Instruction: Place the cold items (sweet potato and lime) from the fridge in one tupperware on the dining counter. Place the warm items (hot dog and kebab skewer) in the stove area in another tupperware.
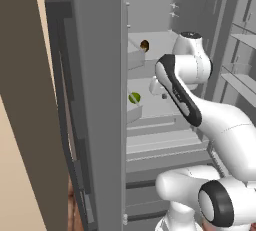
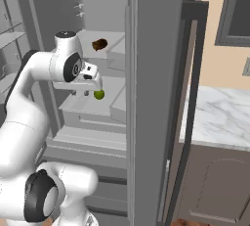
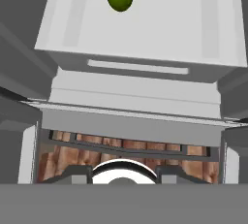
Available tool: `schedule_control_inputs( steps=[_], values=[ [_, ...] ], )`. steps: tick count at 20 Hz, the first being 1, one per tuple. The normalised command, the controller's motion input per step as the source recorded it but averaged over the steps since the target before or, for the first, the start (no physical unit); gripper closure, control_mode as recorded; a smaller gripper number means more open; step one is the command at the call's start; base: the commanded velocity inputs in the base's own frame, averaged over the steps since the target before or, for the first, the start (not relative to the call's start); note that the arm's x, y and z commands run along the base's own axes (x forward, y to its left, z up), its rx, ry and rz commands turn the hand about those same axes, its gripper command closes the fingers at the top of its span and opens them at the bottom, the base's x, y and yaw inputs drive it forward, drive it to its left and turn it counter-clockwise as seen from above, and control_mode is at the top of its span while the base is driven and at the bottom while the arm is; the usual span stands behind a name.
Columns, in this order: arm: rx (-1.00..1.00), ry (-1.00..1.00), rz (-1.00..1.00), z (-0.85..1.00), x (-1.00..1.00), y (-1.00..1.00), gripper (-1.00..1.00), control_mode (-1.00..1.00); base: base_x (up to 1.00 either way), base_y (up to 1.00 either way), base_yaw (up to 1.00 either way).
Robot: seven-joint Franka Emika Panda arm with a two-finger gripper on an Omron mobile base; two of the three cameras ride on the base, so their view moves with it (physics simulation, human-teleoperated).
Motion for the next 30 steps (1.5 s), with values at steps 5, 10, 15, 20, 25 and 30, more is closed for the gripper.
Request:
schedule_control_inputs(
  steps=[5,10,15,20,25,30],
  values=[
    [0.00,-0.14,0.00,-0.11,-0.06,0.01,-1.00,-1.00,0.00,0.00,0.00],
    [0.00,-0.14,0.08,-0.36,0.14,0.16,-1.00,-1.00,0.00,0.00,0.00],
    [0.00,-0.01,0.14,-0.28,0.42,0.11,-1.00,-1.00,0.00,0.00,0.00],
    [0.00,0.02,0.00,-0.03,0.44,0.01,-1.00,-1.00,0.00,0.00,0.00],
    [0.00,0.00,0.00,-0.14,0.41,0.07,-1.00,-1.00,0.00,0.00,0.00],
    [0.00,0.00,0.00,-0.20,0.41,0.14,-1.00,-1.00,0.00,0.00,0.00]
  ],
)
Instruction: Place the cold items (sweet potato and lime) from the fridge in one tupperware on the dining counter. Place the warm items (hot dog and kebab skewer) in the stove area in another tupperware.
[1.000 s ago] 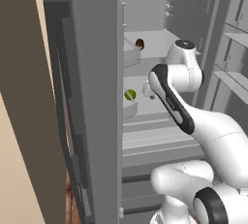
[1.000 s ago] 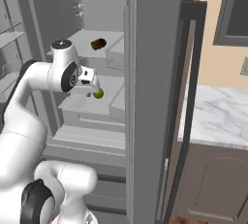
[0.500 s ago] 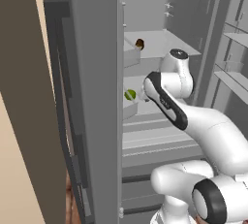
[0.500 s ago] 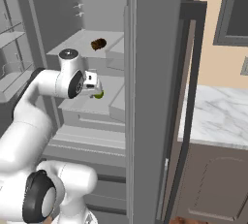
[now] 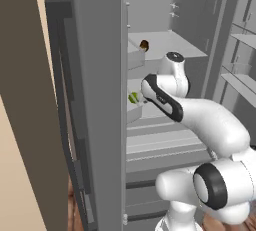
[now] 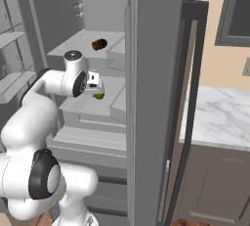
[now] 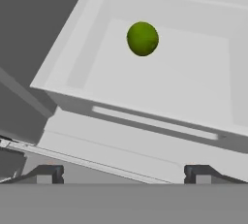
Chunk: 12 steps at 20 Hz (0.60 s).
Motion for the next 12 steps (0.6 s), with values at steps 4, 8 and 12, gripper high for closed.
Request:
schedule_control_inputs(
  steps=[4,8,12],
  values=[
    [0.00,0.00,0.00,-0.27,0.34,0.16,-1.00,-1.00,0.00,0.00,0.00],
    [0.00,0.00,0.00,-0.29,0.33,0.07,-1.00,-1.00,0.00,0.00,0.00],
    [0.00,0.00,0.00,-0.16,0.33,0.00,-1.00,-1.00,0.00,0.00,0.00]
  ],
)
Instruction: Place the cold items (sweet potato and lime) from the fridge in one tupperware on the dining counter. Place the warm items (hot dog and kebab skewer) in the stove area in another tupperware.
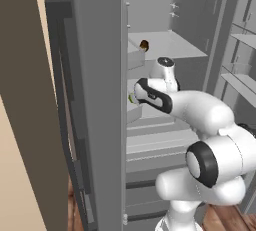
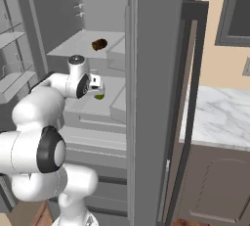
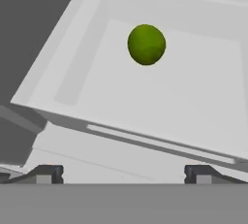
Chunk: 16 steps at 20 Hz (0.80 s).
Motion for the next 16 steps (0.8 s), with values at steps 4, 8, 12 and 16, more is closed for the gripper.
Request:
schedule_control_inputs(
  steps=[4,8,12,16],
  values=[
    [0.00,0.00,0.00,-0.08,0.38,0.00,-1.00,-1.00,0.00,0.00,0.00],
    [0.00,0.00,-0.01,-0.09,0.42,0.00,-1.00,-1.00,0.00,0.00,0.00],
    [0.00,0.00,-0.03,-0.22,0.35,0.00,-1.00,-1.00,0.00,0.00,0.00],
    [0.00,0.00,-0.02,-0.26,0.33,0.00,-1.00,-1.00,0.00,0.00,0.00]
  ],
)
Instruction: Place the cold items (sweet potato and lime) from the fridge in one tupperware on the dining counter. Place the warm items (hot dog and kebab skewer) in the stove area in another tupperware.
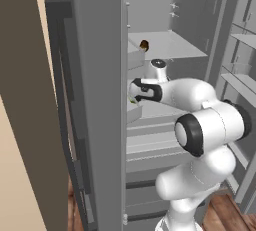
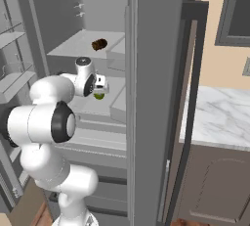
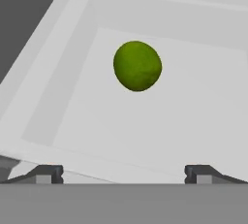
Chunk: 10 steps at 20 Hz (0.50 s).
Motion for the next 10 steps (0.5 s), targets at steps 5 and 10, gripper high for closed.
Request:
schedule_control_inputs(
  steps=[5,10],
  values=[
    [0.00,0.00,0.00,-0.23,0.31,0.00,-1.00,-1.00,0.00,0.00,0.00],
    [0.00,0.00,-0.01,-0.16,0.31,0.00,-1.00,-1.00,0.00,0.00,0.00]
  ],
)
